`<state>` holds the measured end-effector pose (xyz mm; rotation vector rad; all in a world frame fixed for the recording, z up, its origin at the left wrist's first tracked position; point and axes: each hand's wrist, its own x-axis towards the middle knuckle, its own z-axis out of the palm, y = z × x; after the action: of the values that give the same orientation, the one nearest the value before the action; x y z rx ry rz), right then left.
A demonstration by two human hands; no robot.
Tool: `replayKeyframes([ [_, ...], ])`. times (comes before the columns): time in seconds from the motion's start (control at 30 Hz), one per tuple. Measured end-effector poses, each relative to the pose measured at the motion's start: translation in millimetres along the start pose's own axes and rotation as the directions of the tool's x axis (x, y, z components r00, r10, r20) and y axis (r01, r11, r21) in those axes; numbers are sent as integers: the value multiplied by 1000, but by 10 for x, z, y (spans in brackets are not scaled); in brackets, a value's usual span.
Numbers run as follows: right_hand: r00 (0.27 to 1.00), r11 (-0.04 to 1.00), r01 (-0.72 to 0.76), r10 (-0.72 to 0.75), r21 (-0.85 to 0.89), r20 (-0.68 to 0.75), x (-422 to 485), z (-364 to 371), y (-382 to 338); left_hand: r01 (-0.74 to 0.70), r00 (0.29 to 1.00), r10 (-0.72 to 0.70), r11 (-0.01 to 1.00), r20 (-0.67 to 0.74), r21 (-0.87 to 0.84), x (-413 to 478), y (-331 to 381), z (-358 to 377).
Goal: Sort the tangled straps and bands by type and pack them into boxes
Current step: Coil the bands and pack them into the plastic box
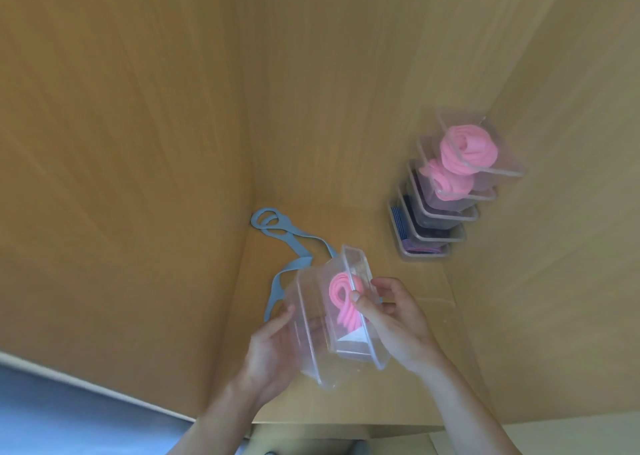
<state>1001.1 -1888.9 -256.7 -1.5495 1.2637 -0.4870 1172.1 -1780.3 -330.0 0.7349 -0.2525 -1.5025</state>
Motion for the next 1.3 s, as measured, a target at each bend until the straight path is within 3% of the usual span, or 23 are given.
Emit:
replayKeyframes([
  [0.17, 999, 1000, 30, -30, -10, -26, -26, -71, -49, 86, 996, -84, 994, -22, 62, 5, -46, 44],
  [0.33, 994, 998, 30, -35, -50, -102, 5, -202, -96, 67, 984, -23, 967, -176, 247, 49, -104, 33],
  [0.47, 981, 996, -48, 33, -77, -194, 132, -322, -54, 99, 946, 66, 873, -317, 478, 82, -180, 2],
  [0.57, 962, 987, -51, 8, -150, -272, 286, -327, -40, 103, 941, 113, 802, -319, 588, 79, -179, 13],
  [0.7, 947, 913, -96, -40, -396, -320, 527, -237, -76, 68, 945, 190, 687, -268, 724, 71, -105, 73],
  [0.8, 919, 836, -115, -115, -536, -376, 718, -106, -116, 31, 941, 240, 640, -238, 768, 111, -95, 52],
  [0.97, 920, 803, -63, -183, -593, -346, 979, 135, -170, 57, 928, 278, 551, -247, 832, 116, -75, -18],
  [1.3, 936, 677, -133, -154, -724, -316, 1502, 297, -220, 126, 945, 186, 553, -270, 823, 38, 5, -53],
])
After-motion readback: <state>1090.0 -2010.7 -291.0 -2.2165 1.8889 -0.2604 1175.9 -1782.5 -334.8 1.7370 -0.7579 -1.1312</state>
